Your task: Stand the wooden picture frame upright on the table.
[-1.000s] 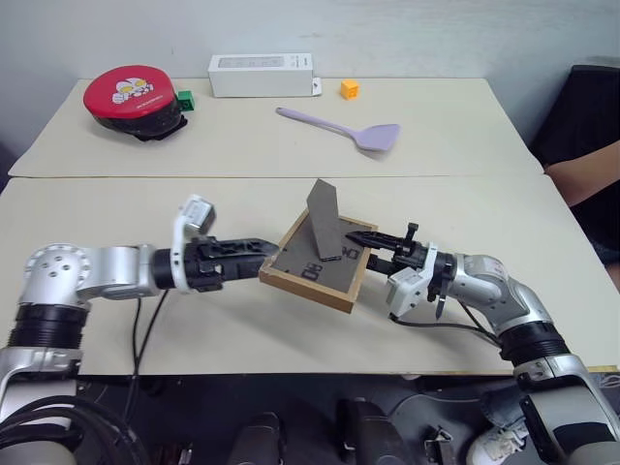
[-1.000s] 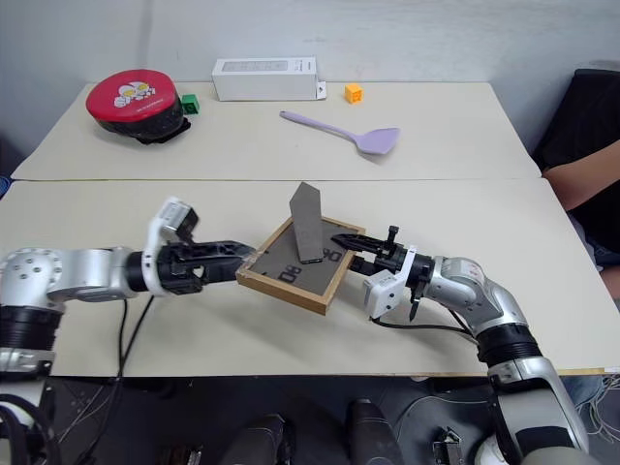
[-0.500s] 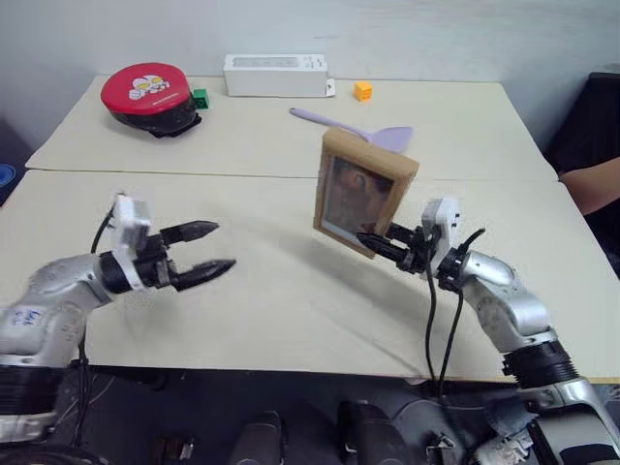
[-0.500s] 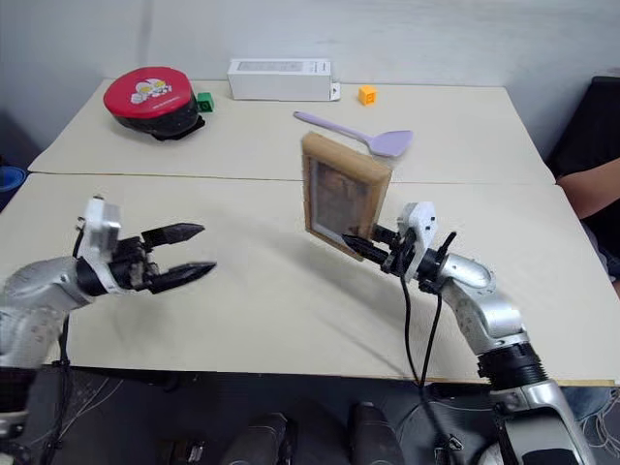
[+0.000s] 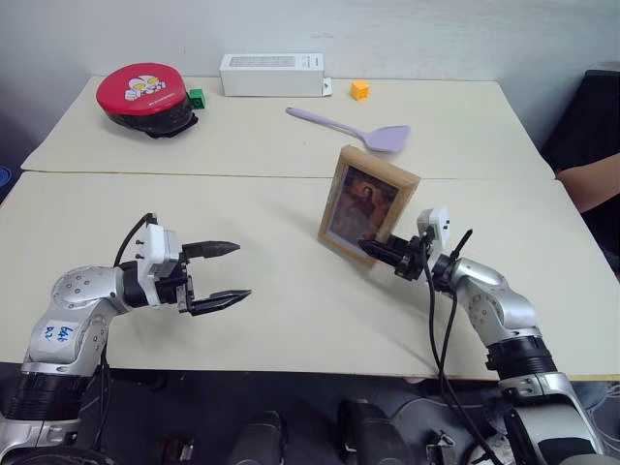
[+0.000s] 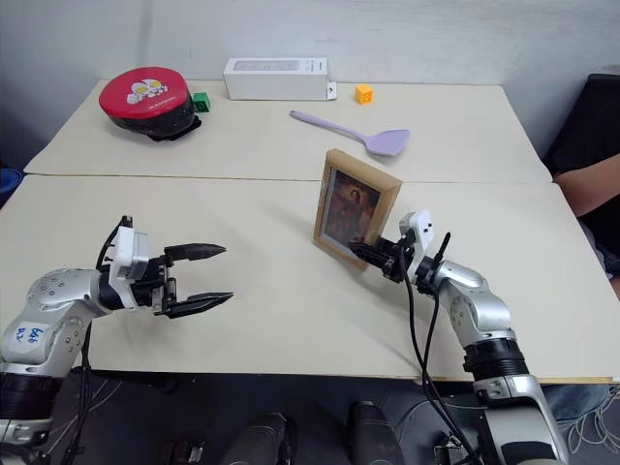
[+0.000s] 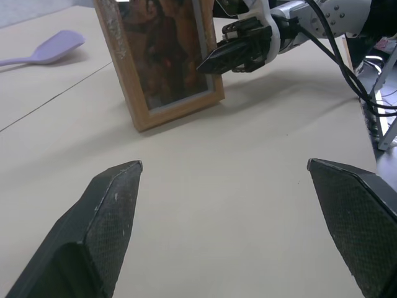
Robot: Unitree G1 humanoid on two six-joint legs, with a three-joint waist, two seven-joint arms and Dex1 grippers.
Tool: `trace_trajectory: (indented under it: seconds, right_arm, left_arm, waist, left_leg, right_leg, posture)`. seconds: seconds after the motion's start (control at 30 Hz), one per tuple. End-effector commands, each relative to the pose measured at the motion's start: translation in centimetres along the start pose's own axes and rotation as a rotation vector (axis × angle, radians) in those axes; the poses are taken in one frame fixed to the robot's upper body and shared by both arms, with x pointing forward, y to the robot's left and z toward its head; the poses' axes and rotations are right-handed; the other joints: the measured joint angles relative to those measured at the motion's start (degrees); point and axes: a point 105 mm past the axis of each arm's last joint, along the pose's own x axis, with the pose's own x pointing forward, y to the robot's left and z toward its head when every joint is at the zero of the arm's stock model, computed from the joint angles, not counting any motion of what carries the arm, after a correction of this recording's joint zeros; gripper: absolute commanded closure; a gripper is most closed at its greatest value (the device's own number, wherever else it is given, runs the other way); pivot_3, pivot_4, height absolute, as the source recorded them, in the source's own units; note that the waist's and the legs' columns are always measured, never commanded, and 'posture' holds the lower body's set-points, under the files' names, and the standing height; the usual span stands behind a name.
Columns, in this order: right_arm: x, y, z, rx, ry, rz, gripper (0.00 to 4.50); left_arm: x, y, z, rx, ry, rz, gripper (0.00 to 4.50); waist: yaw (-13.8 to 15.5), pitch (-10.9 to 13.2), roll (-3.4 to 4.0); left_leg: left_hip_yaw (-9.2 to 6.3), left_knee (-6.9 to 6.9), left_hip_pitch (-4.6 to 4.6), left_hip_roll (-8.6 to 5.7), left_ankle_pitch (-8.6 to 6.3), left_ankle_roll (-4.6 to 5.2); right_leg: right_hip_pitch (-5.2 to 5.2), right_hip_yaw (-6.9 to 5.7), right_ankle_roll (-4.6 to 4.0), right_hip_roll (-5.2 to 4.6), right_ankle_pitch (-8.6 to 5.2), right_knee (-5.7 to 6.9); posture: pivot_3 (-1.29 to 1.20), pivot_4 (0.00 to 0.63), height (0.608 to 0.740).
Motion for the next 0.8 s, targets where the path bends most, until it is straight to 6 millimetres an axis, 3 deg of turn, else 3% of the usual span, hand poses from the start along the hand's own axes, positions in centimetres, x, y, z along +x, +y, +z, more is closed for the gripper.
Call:
trace_trajectory:
  seconds: [0.03, 0.23, 0.33, 0.5, 0.63, 0.8]
  right_arm:
    - [-0.5, -0.2, -0.3, -0.010, -0.011, -0.029, 1.93]
    - [-1.6, 0.4, 0.3, -0.123, 0.002, 0.008, 0.03]
    - [-2.6, 0.7, 0.2, -0.161, 0.024, 0.024, 0.03]
    - [-6.2, 1.2, 0.5, -0.268, 0.060, 0.031, 0.03]
    - [-9.6, 2.7, 1.1, -0.585, 0.104, 0.099, 0.03]
    - [-13.5, 3.7, -0.5, -0.729, 0.210, 0.144, 0.03]
  left_arm:
    - [-0.5, 0.6, 0.9, 0.048, -0.011, 0.025, 0.00]
    - [-0.9, 0.9, 0.4, 0.050, 0.009, 0.035, 0.00]
    - [-1.3, 1.0, 0.0, 0.050, 0.023, 0.045, 0.00]
    - [-2.8, 1.0, -1.9, 0.023, 0.083, 0.085, 0.00]
    - [-4.7, 1.0, -3.9, 0.067, 0.190, 0.159, 0.00]
    - [-7.3, 0.9, -4.5, 0.087, 0.239, 0.222, 0.00]
  waist:
    - [0.01, 0.00, 0.00]
    - [0.02, 0.00, 0.00]
    - [0.11, 0.00, 0.00]
    - [0.21, 0.00, 0.00]
    - [0.17, 0.00, 0.00]
    - [0.19, 0.00, -0.01]
  left_leg:
    - [0.00, -0.01, -0.01, 0.00, 0.00, 0.00]
    - [0.00, 0.01, -0.02, -0.01, 0.00, 0.00]
    - [-0.01, -0.02, -0.02, -0.01, -0.01, 0.01]
    - [0.00, 0.00, -0.04, -0.02, -0.03, 0.04]
    - [0.02, -0.02, 0.02, -0.01, -0.04, 0.05]
    - [0.06, -0.12, 0.12, 0.02, -0.06, 0.04]
  right_leg:
    - [-0.01, -0.01, 0.00, 0.00, 0.00, 0.02]
    - [-0.01, 0.00, 0.00, 0.00, 0.00, 0.19]
    - [-0.02, -0.01, 0.00, 0.01, 0.00, 0.18]
    - [0.00, -0.02, 0.01, 0.00, 0.00, 0.15]
    - [0.03, 0.00, 0.01, 0.00, 0.00, -0.07]
    - [0.10, 0.02, 0.01, 0.04, 0.00, -0.14]
  posture:
    - [0.00, 0.150, 0.740]
    - [0.00, 0.150, 0.740]
    - [0.00, 0.150, 0.740]
    - [0.00, 0.150, 0.740]
    - [0.00, 0.150, 0.740]
    - [0.00, 0.150, 0.740]
